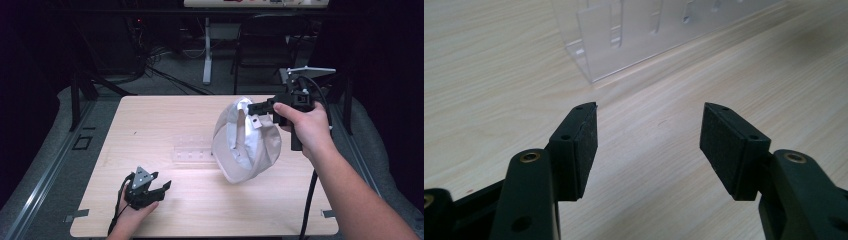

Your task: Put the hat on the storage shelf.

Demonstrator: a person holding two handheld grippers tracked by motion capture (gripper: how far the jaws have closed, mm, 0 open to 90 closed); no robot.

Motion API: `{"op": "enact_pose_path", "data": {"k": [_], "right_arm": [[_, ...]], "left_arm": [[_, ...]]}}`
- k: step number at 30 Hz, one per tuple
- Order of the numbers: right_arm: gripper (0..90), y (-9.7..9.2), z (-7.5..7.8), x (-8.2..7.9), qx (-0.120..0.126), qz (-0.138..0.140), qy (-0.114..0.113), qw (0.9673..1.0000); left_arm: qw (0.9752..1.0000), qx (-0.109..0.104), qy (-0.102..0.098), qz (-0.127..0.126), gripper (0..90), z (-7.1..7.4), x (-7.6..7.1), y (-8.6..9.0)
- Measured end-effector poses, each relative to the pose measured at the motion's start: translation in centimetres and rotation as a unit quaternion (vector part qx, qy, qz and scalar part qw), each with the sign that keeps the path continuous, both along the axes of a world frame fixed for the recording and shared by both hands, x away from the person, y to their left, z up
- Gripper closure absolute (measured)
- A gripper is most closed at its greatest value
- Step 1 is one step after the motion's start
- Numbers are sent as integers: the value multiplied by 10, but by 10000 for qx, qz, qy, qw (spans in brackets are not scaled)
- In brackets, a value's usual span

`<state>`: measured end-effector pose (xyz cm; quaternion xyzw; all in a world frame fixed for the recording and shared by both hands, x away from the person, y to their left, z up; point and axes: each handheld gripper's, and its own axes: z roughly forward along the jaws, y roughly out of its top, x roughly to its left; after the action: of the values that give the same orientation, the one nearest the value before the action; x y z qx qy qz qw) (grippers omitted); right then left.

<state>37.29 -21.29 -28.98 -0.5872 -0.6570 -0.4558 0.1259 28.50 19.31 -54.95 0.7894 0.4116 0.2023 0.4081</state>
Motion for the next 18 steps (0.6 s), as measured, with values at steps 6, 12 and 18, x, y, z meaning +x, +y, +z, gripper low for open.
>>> {"op": "enact_pose_path", "data": {"k": [6,12,18], "right_arm": [[825,6,1,8,125,-7,-37,9999],[824,15,-3,20,182,-60,-11,9998],[824,25,-1,29,193,-138,-29,9997]], "left_arm": [[9995,-189,-175,-178,407,15,0,-19],[9977,-224,-334,-547,363,32,4,-56],[9956,-88,-427,-834,326,44,8,-95]]}}
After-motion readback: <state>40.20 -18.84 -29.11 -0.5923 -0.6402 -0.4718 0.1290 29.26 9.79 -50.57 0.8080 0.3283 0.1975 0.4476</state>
